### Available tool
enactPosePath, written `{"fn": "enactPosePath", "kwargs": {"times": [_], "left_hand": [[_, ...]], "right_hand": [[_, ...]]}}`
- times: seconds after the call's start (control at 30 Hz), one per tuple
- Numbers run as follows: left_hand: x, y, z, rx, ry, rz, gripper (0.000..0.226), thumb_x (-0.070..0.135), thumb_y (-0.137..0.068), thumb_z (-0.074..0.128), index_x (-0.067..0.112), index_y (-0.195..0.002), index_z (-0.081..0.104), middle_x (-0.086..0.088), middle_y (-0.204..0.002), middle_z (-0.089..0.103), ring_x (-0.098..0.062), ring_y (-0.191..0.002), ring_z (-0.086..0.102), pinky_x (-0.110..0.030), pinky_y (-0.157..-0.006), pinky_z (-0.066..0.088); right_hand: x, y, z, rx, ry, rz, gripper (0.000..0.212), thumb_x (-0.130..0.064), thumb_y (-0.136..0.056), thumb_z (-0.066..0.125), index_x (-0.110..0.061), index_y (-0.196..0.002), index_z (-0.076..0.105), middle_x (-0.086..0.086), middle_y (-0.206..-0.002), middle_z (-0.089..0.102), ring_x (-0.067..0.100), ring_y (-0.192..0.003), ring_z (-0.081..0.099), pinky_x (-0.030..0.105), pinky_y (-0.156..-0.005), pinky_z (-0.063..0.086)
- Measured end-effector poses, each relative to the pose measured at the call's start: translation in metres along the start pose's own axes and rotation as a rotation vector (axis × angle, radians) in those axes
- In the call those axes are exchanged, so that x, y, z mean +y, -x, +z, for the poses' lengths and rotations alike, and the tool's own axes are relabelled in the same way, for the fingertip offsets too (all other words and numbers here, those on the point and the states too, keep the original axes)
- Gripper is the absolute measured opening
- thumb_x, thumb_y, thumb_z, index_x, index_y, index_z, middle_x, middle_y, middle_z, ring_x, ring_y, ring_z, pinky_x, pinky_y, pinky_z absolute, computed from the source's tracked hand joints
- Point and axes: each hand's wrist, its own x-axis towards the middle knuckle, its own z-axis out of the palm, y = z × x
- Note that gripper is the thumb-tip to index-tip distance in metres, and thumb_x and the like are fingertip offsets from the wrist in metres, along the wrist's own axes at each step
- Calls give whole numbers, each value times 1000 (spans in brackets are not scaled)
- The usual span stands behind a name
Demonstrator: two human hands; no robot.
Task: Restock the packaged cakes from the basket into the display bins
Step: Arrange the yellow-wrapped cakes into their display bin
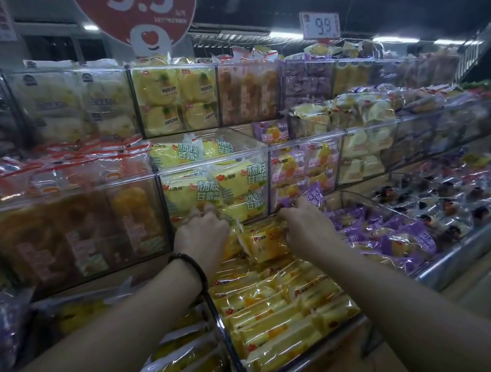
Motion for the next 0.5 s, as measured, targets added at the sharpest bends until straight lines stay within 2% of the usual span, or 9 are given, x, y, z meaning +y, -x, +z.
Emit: {"fn": "enactPosePath", "kwargs": {"times": [0.1, 0.17, 0.27, 0.33, 0.4, 0.5], "left_hand": [[-8, 0, 7, -56, 158, 18, 54, -5, -94, 59, 21, -141, 52, -7, -124, 58, -28, -105, 65, -40, -76, 61], [-12, 2, 10, -24, 197, 20, 55, -6, -93, 60, 23, -140, 52, -6, -123, 57, -27, -102, 65, -38, -74, 60], [-11, 9, 10, 30, 261, 30, 48, -3, -93, 58, 20, -136, 52, -6, -117, 56, -25, -92, 65, -32, -67, 57], [-6, 15, 5, 33, 302, 26, 34, 7, -95, 56, 19, -126, 55, -3, -107, 55, -23, -85, 61, -34, -68, 59], [1, 20, -3, 14, 315, 27, 21, 19, -96, 56, 20, -117, 56, -3, -104, 56, -25, -88, 62, -40, -72, 61], [12, 28, -18, -32, 334, 45, 13, 31, -97, 58, 22, -106, 60, -2, -100, 60, -25, -87, 63, -42, -72, 62]], "right_hand": [[-2, 1, 2, -24, -20, 3, 32, -21, -98, 68, -26, -130, 66, 4, -117, 61, 26, -109, 57, 42, -88, 57], [-1, 3, 3, -30, -56, 17, 32, -17, -98, 66, -23, -130, 64, 2, -112, 65, 25, -109, 58, 43, -86, 59], [3, 7, -1, -1, -100, 4, 20, -14, -96, 63, -18, -116, 61, 1, -106, 64, 24, -102, 59, 42, -83, 59], [7, 12, -7, -5, -118, 3, 13, -15, -95, 65, -18, -107, 60, 1, -102, 62, 21, -95, 59, 43, -82, 59], [10, 18, -12, -16, -139, -3, 12, -17, -93, 69, -21, -103, 62, -2, -100, 63, 18, -91, 61, 41, -81, 61], [13, 32, -24, -52, -233, -2, 11, -23, -94, 71, -25, -103, 64, -5, -100, 65, 14, -87, 65, 37, -80, 63]]}}
